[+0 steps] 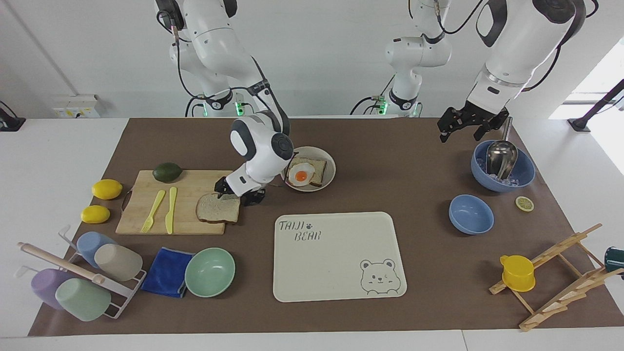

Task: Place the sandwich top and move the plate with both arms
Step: 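Grasp the bread slice with the right gripper and lift it, then carry the bread slice over the egg and lower it onto the toast, then open and withdraw the right gripper while the left gripper reaches the plate, then grasp the white plate rim with the left gripper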

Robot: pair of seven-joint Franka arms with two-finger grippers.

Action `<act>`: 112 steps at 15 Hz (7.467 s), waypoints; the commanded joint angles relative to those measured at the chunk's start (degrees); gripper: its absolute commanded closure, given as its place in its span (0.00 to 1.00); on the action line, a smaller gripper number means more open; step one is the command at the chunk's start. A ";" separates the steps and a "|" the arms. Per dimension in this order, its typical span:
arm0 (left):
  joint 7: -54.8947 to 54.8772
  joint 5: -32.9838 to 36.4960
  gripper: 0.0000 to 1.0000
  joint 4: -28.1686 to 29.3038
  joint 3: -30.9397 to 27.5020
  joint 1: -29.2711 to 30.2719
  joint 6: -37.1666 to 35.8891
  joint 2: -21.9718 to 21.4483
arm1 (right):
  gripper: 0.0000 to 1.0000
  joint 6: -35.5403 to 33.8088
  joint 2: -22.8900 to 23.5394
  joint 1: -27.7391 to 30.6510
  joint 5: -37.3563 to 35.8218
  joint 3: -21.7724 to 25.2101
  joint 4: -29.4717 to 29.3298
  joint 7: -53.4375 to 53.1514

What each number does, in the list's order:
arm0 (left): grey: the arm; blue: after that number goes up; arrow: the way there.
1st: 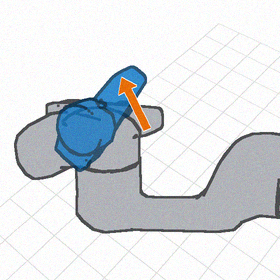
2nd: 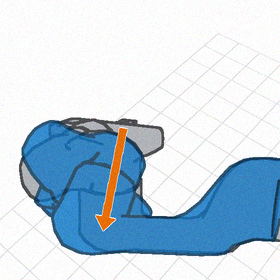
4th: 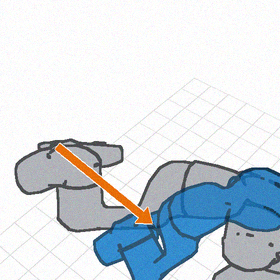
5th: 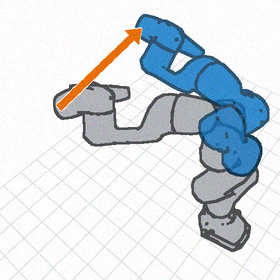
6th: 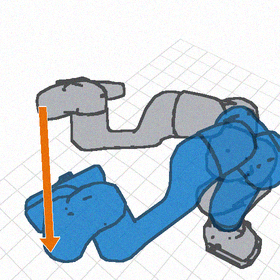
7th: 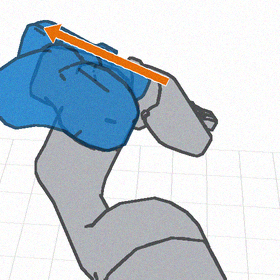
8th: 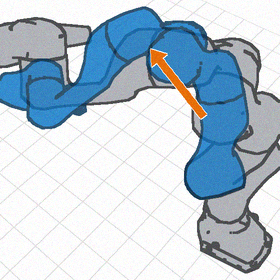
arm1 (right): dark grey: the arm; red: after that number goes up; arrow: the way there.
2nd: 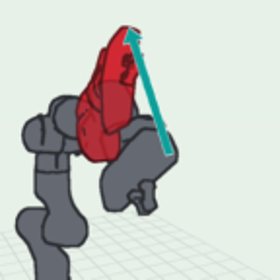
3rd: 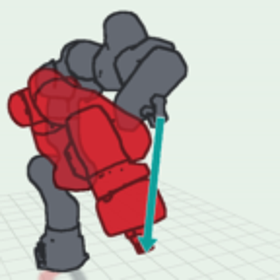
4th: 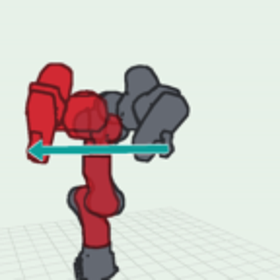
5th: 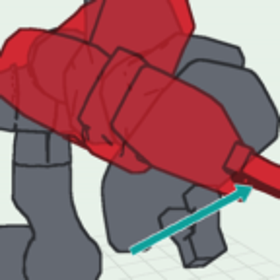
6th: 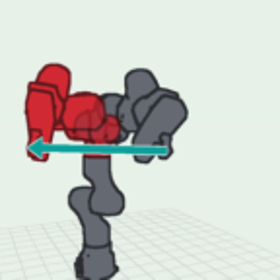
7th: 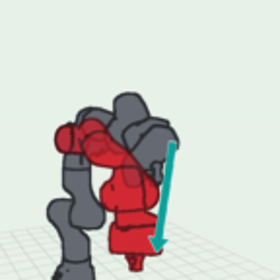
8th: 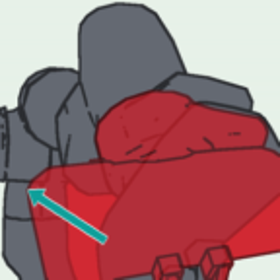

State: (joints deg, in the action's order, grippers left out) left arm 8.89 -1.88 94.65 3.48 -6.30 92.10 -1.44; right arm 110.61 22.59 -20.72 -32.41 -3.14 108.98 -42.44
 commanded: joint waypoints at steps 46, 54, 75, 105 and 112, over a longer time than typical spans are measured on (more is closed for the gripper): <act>-0.63 -0.49 0.00 0.18 0.03 0.58 0.45 -0.58 | 1.00 -10.07 -4.13 -17.60 24.85 -5.21 -10.98 -2.99; -0.37 -0.49 0.00 0.45 0.03 1.02 0.71 -0.58 | 0.74 -4.89 -4.05 -16.90 28.01 -5.29 -10.72 -4.66; 13.06 -4.17 0.00 24.07 0.47 -7.66 18.98 -7.53 | 0.00 -8.04 -18.89 -0.12 32.76 -5.12 -9.66 6.12; 26.70 -5.67 0.17 37.54 0.65 -30.00 50.73 7.77 | 0.00 -35.11 -24.17 19.40 34.34 0.15 -23.02 34.62; 25.48 -5.67 0.76 37.36 0.73 -30.79 50.81 8.11 | 0.00 -34.76 -23.74 19.93 34.52 0.07 -23.55 34.35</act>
State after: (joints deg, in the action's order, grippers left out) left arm 35.74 -7.02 131.13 4.92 -36.27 141.58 6.53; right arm 75.19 -0.18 -1.90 0.71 -2.81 84.21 -8.99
